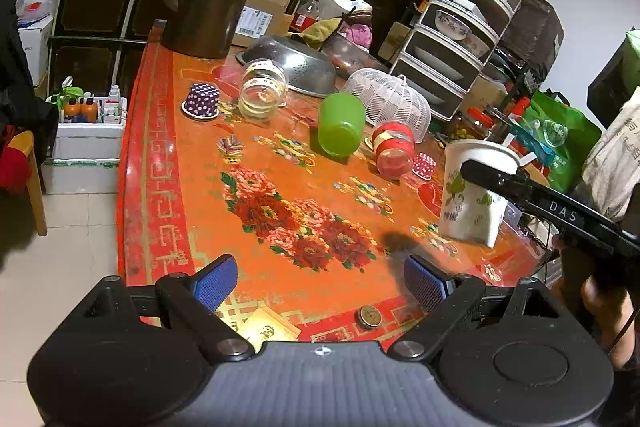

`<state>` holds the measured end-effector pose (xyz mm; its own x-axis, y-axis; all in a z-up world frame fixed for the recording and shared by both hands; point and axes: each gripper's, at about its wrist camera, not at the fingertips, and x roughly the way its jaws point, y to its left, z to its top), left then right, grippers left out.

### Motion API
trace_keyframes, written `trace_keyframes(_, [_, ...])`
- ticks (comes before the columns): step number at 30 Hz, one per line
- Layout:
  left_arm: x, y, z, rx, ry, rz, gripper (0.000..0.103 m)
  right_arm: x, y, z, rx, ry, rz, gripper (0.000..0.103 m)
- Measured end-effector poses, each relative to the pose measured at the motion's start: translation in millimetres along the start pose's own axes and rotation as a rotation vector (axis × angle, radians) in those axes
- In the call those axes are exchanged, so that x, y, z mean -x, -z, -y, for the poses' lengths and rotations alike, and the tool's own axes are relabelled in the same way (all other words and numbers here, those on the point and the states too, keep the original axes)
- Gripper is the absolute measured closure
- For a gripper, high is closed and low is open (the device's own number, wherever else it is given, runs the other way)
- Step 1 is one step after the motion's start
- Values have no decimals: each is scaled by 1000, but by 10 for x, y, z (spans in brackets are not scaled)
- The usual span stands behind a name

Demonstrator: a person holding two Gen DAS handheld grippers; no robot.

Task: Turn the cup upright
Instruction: 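Rotate the held cup with the right gripper until its rim points up, then lower the upright cup onto the tablecloth and open the right gripper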

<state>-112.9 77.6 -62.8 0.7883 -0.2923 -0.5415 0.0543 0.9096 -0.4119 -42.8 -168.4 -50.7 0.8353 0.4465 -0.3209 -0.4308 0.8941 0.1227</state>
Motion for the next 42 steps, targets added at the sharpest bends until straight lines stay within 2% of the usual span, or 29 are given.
trace_keyframes(5, [4, 15, 34, -10, 25, 21, 10, 74, 155, -54, 79, 2, 179, 35])
trace_keyframes(10, [-1, 28, 66, -28, 36, 42, 10, 150, 481, -33, 123, -11, 414, 35])
trace_keyframes(14, [-39, 39, 51, -10, 51, 42, 10, 117, 770, -121, 205, 53, 546, 34])
trace_keyframes(18, [-74, 72, 13, 5, 60, 35, 10, 11, 989, -185, 192, 75, 542, 34])
trace_keyframes(21, [-77, 91, -18, 16, 64, 39, 10, -21, 1116, -244, 227, 98, 560, 34])
trace_keyframes(32, [-67, 141, -61, 26, 57, 56, 10, -196, 1246, -308, 212, 103, 535, 34])
trace_keyframes(33, [-63, 146, -74, 28, 55, 56, 10, -185, 1239, -314, 214, 108, 542, 32])
trace_keyframes(34, [-63, 151, -80, 29, 52, 57, 10, -172, 1243, -317, 214, 105, 542, 25])
trace_keyframes(39, [-100, 166, -63, 19, 25, 55, 10, -159, 1215, -313, 204, 74, 473, 4])
trace_keyframes(42, [-105, 211, 51, -57, -48, 104, 7, 27, 1166, -264, 168, 16, 431, 1])
